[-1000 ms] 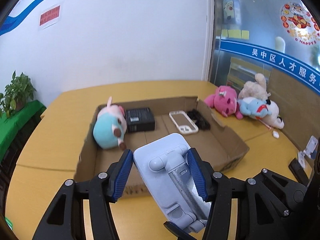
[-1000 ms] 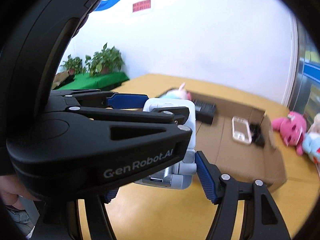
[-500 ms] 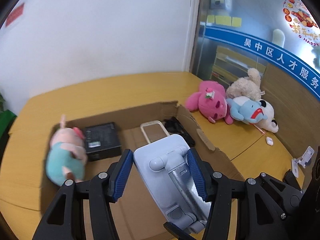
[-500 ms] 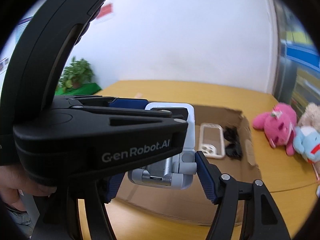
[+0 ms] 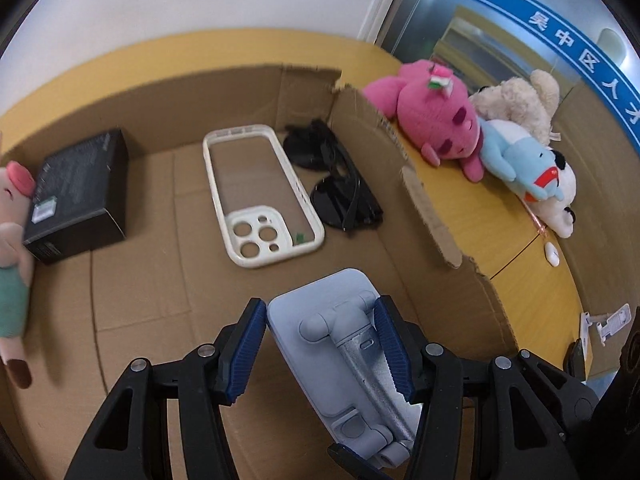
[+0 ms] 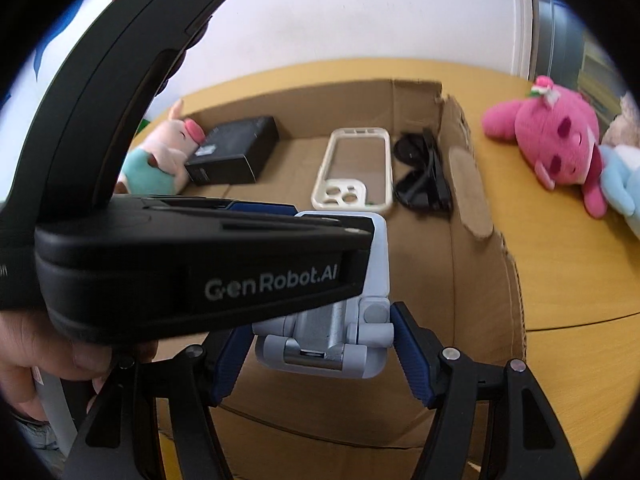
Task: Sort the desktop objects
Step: 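Lift the phone stand with the left gripper and carry it over the box, then lower the phone stand into the box and open the left gripper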
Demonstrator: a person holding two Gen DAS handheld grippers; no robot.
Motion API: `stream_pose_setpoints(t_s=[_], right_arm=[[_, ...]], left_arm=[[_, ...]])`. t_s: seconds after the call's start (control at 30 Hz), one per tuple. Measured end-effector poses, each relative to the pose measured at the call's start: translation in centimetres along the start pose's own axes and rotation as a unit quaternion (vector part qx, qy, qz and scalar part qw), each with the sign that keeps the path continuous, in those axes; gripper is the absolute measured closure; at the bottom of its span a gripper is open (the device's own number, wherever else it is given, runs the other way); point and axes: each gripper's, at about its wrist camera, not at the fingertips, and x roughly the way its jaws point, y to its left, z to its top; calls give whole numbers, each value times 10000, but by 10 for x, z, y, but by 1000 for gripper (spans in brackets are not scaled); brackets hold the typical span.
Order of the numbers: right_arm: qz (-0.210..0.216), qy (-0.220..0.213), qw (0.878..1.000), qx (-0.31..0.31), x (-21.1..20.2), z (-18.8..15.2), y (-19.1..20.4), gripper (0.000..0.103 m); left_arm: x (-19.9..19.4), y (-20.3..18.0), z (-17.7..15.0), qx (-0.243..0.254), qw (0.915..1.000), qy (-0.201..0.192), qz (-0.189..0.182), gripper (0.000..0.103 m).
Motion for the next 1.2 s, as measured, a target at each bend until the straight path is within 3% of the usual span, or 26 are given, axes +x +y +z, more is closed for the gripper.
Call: stream_pose_setpoints(t_s=[0.57,0.7,0.8,0.87,1.2], right_arm=[[-240,409,9986,218,4,-5,-14,36],[-380,469,9981,92,2,-7,-8,36],[-373,438,9983,-102,-10,-10,2,36],[-465,326,9981,-228,-23,-14,7,36],[-507,-511,9965,416,-104,-45,-25,33]], left_arm=[[33,-7,-1,-301,9950,857,-406,49],[37,-12,-3,-245,9945,960,-333,50],[34,-13,0,-296,9941,951,-435,69],[32,-15,2,-301,9937,976,-450,78],[37,-23,7,-339,9922,1088,-496,78]])
